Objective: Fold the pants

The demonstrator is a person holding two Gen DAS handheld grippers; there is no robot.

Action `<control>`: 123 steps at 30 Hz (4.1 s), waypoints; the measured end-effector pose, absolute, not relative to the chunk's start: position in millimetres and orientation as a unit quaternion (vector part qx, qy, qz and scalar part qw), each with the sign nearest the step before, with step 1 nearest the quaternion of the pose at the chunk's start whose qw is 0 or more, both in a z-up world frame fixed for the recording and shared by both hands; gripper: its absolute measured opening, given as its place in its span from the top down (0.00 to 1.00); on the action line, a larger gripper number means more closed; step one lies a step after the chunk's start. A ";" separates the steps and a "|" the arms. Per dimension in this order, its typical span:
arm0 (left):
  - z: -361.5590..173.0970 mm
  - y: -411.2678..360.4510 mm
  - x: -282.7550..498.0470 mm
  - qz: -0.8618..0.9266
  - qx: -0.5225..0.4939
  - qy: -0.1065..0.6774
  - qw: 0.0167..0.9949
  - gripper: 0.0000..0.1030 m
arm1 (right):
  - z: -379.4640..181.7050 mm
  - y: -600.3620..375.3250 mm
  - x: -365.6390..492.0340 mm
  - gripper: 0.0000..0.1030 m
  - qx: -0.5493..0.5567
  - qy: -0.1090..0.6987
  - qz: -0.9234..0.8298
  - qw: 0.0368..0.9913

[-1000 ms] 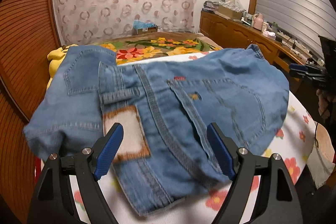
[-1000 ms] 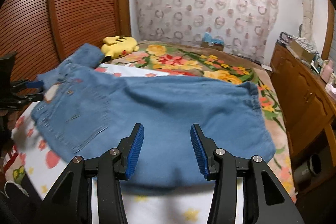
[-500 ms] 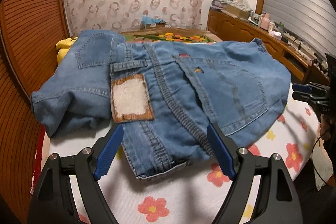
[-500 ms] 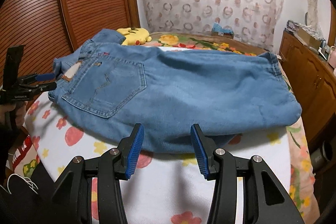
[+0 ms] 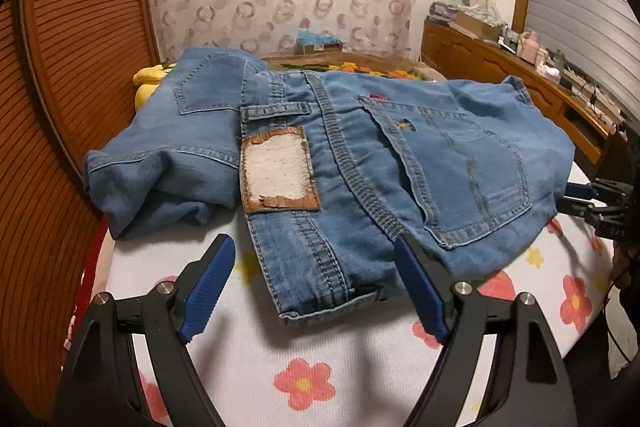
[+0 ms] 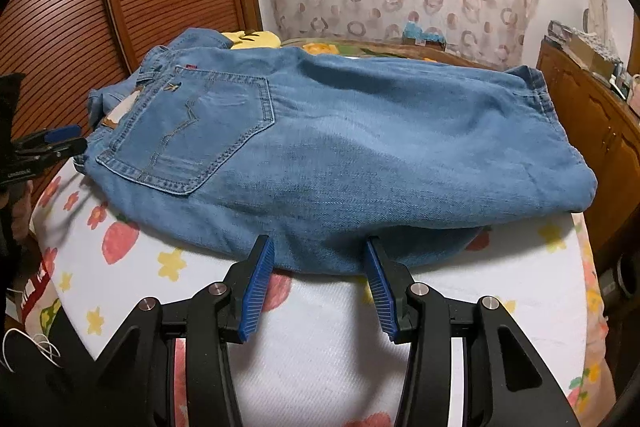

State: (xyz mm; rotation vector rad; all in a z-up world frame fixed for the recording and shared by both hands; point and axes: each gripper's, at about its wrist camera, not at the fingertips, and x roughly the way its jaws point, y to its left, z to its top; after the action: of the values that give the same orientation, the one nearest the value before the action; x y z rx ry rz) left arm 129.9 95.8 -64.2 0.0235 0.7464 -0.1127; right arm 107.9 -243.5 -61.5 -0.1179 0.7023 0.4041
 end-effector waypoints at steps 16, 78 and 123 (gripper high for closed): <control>-86.4 117.6 130.8 -0.064 -0.002 0.384 0.921 0.23 | -65.3 -230.3 125.2 0.53 -0.051 0.348 0.197 0.915; 12.5 131.9 35.3 -0.096 -0.017 0.322 0.942 0.65 | -27.4 -265.0 23.2 0.95 -0.048 0.295 0.269 0.915; -48.2 -7.2 260.6 -0.162 0.044 0.383 0.908 0.22 | -20.8 -278.8 274.0 0.58 -0.081 0.325 0.126 0.934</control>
State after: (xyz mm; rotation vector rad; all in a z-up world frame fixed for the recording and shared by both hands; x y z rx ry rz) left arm 260.6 -7.2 -48.2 0.0901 0.7911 -0.3343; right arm 274.0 -278.8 -20.8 -0.1656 0.6642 0.2582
